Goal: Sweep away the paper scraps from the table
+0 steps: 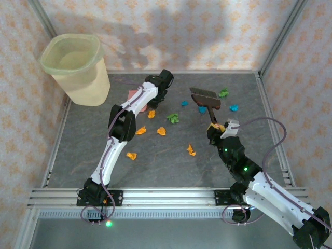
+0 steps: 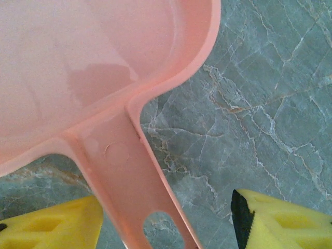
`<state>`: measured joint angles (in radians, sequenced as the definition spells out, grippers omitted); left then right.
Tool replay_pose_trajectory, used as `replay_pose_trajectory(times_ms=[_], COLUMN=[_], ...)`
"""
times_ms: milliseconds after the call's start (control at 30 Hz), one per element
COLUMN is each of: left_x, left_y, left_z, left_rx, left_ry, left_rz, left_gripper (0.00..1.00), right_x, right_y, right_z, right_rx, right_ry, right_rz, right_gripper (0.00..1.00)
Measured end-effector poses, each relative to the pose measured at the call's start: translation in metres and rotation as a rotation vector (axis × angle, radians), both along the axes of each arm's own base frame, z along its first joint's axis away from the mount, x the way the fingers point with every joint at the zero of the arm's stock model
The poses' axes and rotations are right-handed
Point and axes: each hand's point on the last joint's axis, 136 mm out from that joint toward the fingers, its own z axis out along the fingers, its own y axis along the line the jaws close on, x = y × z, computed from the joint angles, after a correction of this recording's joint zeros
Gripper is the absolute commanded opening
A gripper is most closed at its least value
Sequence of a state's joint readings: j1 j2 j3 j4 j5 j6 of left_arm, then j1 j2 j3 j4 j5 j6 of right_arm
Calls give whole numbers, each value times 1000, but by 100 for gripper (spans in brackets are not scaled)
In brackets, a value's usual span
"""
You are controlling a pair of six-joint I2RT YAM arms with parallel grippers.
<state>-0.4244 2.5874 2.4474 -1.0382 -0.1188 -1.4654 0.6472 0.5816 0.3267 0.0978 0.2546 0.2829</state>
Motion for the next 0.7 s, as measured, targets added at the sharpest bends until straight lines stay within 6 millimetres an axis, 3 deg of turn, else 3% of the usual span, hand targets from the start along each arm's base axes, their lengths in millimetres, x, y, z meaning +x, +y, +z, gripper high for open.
replay_pose_trajectory(times_ms=[367,700], left_x=[2,6], left_y=[-4,-8], left_z=[-3,-3], left_rx=[-34,-57], left_ry=[3,-5], left_rz=[-4,-17], left_gripper=[52,30], right_x=[0,0], right_y=[0,0], right_z=[-2,-3], right_rx=[-4,-6], right_ry=[5,6], right_rz=[0,0], right_gripper=[0,0])
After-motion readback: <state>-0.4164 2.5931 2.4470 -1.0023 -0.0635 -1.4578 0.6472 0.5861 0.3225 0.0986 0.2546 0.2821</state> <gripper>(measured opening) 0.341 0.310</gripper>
